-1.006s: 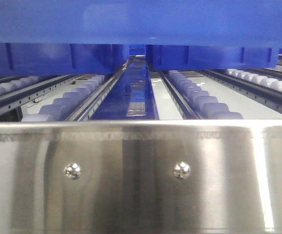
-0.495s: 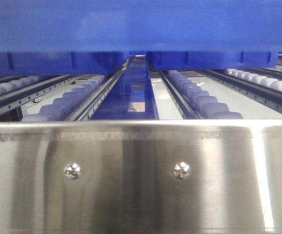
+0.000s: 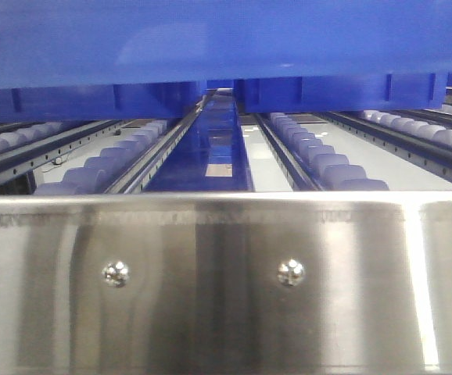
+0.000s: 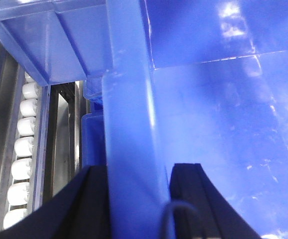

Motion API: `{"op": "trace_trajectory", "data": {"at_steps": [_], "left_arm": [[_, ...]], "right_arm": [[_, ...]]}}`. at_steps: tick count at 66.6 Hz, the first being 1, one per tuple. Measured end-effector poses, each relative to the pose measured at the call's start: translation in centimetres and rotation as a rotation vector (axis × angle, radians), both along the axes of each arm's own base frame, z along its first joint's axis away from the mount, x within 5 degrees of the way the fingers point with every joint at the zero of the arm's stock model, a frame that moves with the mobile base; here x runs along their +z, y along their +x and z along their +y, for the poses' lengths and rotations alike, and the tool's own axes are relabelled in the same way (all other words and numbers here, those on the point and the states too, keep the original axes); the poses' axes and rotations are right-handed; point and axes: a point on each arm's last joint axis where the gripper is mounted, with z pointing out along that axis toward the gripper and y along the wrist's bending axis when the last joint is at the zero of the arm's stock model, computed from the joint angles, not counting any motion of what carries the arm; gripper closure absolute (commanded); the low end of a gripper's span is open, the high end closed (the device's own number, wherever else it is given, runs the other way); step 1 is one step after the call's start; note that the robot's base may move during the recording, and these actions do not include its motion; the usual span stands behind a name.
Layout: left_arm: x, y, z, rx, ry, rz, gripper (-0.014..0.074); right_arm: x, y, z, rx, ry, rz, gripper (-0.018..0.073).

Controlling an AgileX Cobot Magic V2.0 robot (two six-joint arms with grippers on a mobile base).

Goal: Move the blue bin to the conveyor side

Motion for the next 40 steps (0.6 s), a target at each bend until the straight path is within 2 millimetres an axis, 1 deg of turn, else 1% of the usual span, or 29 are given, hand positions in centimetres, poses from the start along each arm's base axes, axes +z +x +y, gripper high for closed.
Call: {"op": "trace_trajectory", "data": {"at_steps": [17, 40], "left_arm": [[0.00, 0.00, 0.00, 0.001, -0.001, 0.000, 0.0613], [0.01, 0.01, 0.03, 0.004, 0.001, -0.001, 0.0613]], "right_arm": [[0.01, 0.01, 0.00, 0.000, 0.000, -0.002, 0.0634], [0.32, 0.29, 0.08, 0.004, 0.010, -0.047, 0.0634]]}}
